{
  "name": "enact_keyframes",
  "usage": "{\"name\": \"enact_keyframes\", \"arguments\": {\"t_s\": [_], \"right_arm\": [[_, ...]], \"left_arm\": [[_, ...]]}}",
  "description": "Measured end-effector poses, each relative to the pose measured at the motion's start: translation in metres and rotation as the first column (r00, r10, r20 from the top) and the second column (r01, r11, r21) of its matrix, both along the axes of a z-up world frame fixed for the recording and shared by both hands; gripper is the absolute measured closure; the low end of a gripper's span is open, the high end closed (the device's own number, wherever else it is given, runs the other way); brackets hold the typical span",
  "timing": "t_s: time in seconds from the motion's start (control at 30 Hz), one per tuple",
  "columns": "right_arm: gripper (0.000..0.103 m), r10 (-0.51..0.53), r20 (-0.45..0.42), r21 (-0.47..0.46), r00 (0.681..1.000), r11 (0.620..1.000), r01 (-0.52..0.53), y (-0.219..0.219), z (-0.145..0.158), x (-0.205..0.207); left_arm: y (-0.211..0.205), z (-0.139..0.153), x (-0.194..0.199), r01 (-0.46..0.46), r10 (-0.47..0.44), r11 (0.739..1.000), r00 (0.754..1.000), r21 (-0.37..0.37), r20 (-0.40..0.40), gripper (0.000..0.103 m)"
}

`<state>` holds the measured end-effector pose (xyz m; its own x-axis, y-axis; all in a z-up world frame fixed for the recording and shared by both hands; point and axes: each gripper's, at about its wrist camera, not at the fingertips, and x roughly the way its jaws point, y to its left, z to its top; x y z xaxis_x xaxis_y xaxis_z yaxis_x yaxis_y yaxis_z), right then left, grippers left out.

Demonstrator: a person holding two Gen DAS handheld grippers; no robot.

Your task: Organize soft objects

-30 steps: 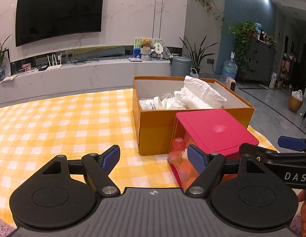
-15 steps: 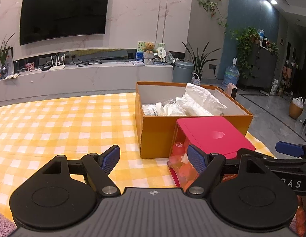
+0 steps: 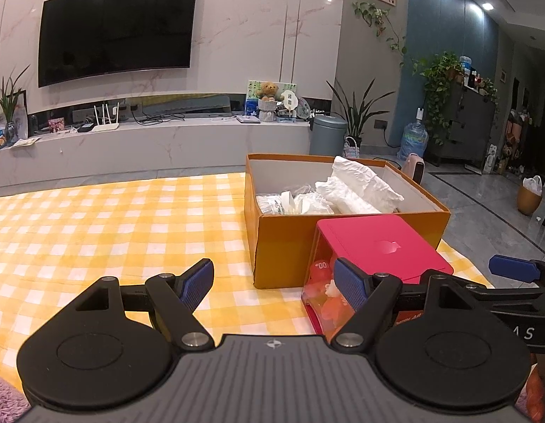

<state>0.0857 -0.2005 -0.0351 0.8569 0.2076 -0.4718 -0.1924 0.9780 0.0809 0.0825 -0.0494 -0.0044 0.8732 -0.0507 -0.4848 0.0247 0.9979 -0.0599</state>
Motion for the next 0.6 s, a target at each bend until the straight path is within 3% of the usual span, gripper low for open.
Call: {"name": "enact_keyframes", "arguments": {"t_s": [0.6], "right_arm": [[0.003, -0.004, 0.004, 0.013, 1.000, 1.000, 0.004, -0.0024, 0.0003, 0.0010]], "left_arm": [[0.0006, -0.0018, 0.0006, 0.002, -0.002, 1.000, 1.000, 0.007, -0.012, 0.012]]}}
